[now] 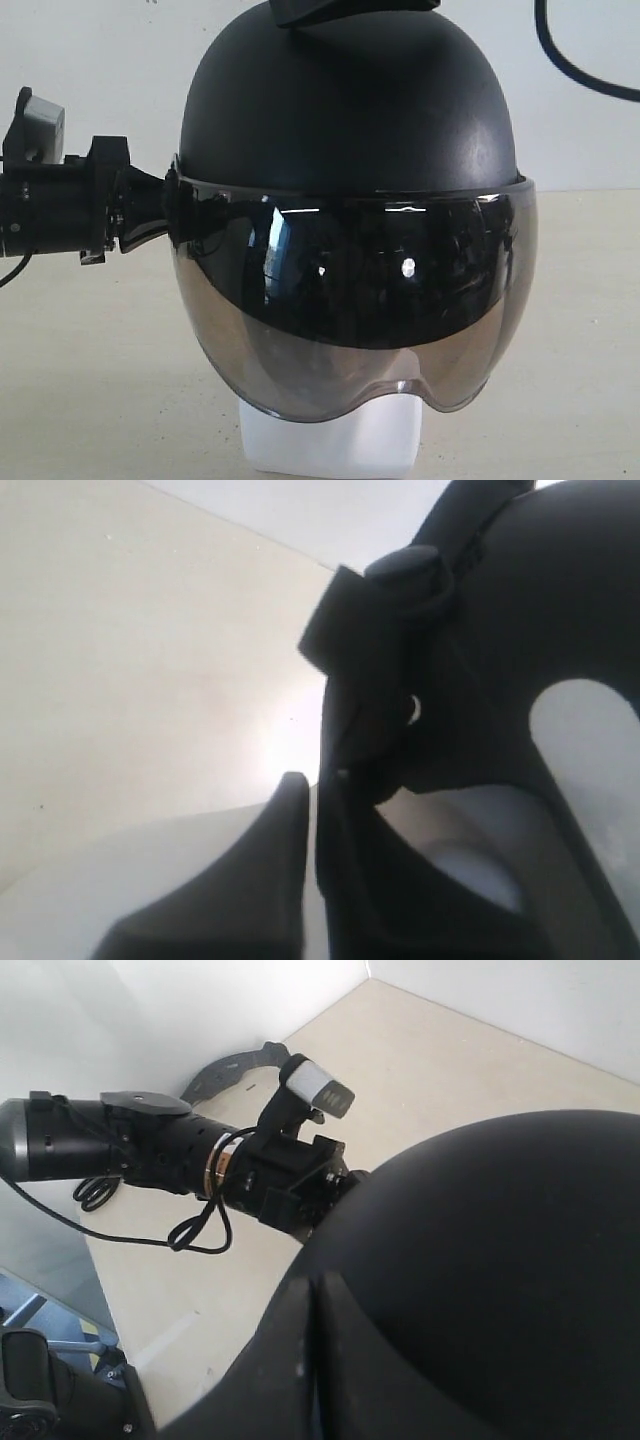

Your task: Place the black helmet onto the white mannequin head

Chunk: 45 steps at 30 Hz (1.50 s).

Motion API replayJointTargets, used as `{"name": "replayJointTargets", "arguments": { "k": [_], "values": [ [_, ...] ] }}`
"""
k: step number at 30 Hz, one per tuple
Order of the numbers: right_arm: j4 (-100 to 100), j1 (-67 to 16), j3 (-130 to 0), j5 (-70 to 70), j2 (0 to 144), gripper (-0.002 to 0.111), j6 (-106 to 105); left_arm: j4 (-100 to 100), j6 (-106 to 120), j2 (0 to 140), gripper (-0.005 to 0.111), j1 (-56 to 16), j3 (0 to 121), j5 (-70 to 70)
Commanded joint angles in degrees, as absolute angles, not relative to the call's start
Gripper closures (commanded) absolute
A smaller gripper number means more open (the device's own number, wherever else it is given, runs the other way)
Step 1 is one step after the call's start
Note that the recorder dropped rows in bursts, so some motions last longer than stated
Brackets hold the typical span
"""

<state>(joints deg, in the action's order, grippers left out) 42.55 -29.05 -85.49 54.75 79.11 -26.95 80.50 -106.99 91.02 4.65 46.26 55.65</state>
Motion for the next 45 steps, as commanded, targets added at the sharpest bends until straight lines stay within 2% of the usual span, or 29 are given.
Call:
{"name": "replayJointTargets", "arguments": {
  "k": [1, 16, 19, 23, 25, 31, 45],
  "values": [
    [36.7, -28.6, -84.1, 58.1, 80.6, 0.109, -26.6, 80.3, -106.1, 94.0, 0.102, 4.8, 48.2, 54.0],
    [36.6, -28.6, -84.1, 58.1, 80.6, 0.109, -26.3, 88.6, -105.2, 95.4, 0.101, 6.1, 50.7, 56.9],
    [36.5, -28.6, -84.1, 58.1, 80.6, 0.109, -26.3, 89.3, -105.3, 95.4, 0.088, 6.1, 50.7, 59.7],
    [36.5, -28.6, -84.1, 58.1, 80.6, 0.109, -26.3, 89.3, -106.0, 95.2, 0.059, 6.3, 50.7, 62.5],
    [36.4, -28.6, -84.1, 58.1, 80.6, 0.109, -26.3, 89.3, -106.1, 94.5, 0.054, 6.3, 50.7, 62.6],
    [36.0, -28.6, -84.1, 58.2, 80.6, 0.109, -26.3, 90.2, -105.3, 90.7, 0.057, 7.9, 50.7, 62.5],
    [36.0, -28.6, -84.1, 58.3, 80.6, 0.109, -26.0, 99.6, -111.6, 82.3, 0.058, 19.6, 51.0, 64.4]
  ]
}}
